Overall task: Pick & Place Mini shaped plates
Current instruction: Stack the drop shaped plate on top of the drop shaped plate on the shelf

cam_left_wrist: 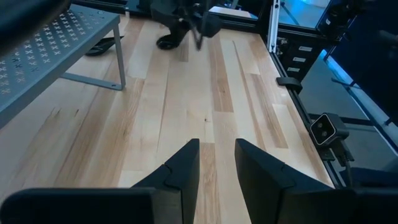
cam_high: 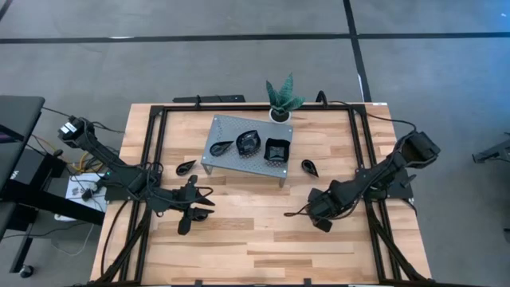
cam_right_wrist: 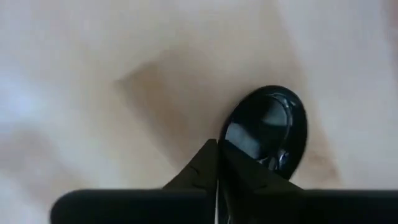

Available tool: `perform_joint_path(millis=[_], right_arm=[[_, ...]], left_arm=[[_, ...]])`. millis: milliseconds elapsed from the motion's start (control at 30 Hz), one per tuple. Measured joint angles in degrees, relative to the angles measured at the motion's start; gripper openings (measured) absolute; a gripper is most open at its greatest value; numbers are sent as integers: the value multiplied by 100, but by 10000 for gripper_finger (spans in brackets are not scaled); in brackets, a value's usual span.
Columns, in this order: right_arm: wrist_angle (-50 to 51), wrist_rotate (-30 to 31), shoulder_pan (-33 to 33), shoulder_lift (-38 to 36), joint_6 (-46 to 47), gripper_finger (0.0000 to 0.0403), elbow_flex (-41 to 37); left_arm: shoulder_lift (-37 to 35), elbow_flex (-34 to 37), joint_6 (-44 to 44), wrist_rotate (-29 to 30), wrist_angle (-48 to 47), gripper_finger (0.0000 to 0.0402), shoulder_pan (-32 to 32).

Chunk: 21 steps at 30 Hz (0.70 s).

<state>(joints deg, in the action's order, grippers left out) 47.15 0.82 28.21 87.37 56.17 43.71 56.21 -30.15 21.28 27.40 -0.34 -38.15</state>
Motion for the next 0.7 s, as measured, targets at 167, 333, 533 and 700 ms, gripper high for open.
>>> perform_joint_path(millis=[167,333,533,700], right_arm=[[-45,-64,259,0,-21,5,558],[-949,414,613,0,-151,3,1226],[-3529,1482,893,167,-2441,2,1546],[-4092,1887,554,746,-4368,1,2395]], left_arm=[[0,0,0,0,0,104,-2],[0,0,0,0,-2,104,-2],[0,0,0,-1,-1,104,-2],[0,0,2,-2,83,104,-2]])
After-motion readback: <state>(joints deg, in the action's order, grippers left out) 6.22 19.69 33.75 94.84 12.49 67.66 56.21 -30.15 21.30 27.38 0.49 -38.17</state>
